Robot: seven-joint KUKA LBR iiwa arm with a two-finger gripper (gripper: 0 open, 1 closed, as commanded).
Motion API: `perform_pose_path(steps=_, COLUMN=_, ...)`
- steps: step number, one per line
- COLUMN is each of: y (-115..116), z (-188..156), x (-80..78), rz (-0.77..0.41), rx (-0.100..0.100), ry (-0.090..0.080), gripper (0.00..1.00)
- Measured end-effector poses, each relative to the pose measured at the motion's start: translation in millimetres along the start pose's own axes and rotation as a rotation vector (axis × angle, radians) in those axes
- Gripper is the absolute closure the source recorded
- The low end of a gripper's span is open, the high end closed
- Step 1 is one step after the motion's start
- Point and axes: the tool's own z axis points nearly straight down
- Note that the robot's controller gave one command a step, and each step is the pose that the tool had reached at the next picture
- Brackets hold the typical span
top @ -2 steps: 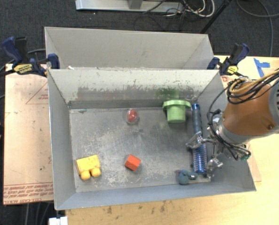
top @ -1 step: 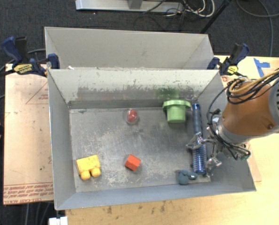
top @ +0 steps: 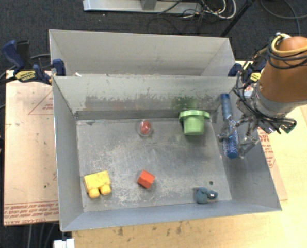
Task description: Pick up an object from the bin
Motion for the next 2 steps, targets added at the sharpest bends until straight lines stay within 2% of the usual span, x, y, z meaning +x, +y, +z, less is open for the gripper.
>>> perform_pose_path(steps=1, y=-2.4, z=99.1, x=-16.2, rz=0.268, rx=0.003, ry=-0.009, gripper=1.0)
perform_pose_path(steps=2, y=-19.8, z=-46.0, x=-22.6, rz=0.249, rx=0.009, ry=-0.008, gripper=1.0)
